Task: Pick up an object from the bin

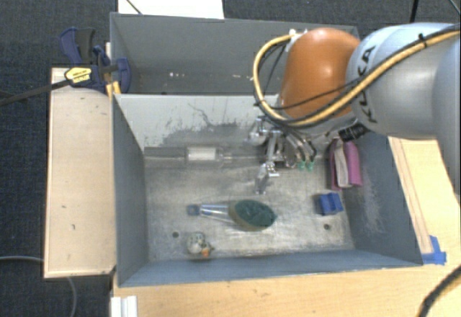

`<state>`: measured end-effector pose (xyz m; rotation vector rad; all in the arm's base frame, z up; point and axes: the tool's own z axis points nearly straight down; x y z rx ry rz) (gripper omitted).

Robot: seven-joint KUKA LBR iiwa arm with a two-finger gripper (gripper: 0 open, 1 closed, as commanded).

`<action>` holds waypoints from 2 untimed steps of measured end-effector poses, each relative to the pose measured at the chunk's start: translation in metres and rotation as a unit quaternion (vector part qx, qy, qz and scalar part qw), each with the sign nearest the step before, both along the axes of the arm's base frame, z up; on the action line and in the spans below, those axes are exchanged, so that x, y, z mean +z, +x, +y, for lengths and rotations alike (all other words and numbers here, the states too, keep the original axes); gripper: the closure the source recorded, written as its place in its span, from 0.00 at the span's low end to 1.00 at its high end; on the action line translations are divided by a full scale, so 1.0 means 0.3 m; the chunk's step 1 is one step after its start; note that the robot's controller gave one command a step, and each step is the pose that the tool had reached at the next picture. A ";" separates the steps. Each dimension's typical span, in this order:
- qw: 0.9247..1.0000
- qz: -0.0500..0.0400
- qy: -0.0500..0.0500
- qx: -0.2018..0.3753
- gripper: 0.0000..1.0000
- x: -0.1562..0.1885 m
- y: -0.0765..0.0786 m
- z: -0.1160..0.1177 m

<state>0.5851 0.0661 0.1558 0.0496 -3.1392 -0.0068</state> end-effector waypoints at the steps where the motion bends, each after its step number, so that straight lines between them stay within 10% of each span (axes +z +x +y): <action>1: 0.998 -0.004 0.000 0.068 0.00 -0.233 -0.195 0.023; 2: 0.998 0.006 -0.002 0.068 1.00 -0.233 -0.207 0.019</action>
Offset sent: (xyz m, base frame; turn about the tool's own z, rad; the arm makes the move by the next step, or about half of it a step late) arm -0.0619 0.0048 -0.0766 -0.1362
